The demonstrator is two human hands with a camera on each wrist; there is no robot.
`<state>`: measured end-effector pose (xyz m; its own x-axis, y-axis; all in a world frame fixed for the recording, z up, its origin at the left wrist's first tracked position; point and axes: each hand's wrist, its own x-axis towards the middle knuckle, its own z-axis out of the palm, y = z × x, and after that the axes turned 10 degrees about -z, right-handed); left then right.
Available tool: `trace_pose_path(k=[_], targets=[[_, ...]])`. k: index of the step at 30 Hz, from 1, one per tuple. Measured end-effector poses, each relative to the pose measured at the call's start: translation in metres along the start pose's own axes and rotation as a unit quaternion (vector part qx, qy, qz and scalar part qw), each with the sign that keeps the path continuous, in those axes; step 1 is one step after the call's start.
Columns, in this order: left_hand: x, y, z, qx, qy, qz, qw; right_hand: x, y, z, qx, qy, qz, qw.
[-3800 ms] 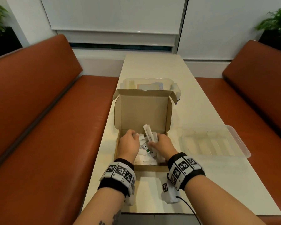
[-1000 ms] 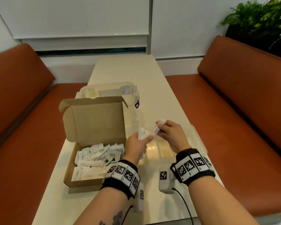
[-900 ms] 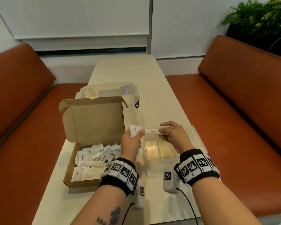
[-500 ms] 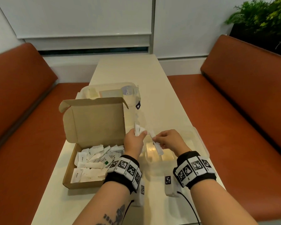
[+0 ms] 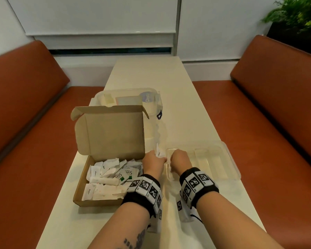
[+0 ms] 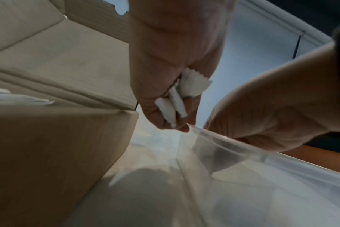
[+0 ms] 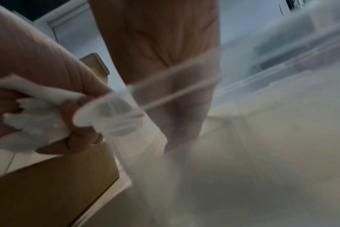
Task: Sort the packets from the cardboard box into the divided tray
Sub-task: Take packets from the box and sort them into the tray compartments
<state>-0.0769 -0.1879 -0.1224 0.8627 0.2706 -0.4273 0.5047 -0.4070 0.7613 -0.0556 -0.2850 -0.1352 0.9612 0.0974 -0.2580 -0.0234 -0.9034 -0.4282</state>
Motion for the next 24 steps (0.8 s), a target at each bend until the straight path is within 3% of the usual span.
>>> trace_pose_path(k=[5,10,16,20,24], targets=[[0.001,-0.001,-0.001,0.001,-0.005,-0.005,1.000,0.000,0.006,-0.003,0.005,0.063,-0.023,0.998],[0.002,-0.001,0.000,0.001,-0.010,-0.007,1.000,-0.003,0.005,-0.002,-0.013,0.025,-0.036,0.999],[0.000,-0.001,-0.001,-0.003,-0.011,0.000,1.000,-0.010,0.002,-0.001,0.003,0.030,-0.049,0.998],[-0.003,0.000,-0.003,-0.083,-0.008,-0.007,0.997,-0.016,0.000,-0.012,0.106,0.093,-0.039,0.989],[-0.005,0.009,-0.011,-0.176,-0.001,-0.007,0.984,-0.026,-0.010,-0.027,0.289,0.146,-0.031,0.946]])
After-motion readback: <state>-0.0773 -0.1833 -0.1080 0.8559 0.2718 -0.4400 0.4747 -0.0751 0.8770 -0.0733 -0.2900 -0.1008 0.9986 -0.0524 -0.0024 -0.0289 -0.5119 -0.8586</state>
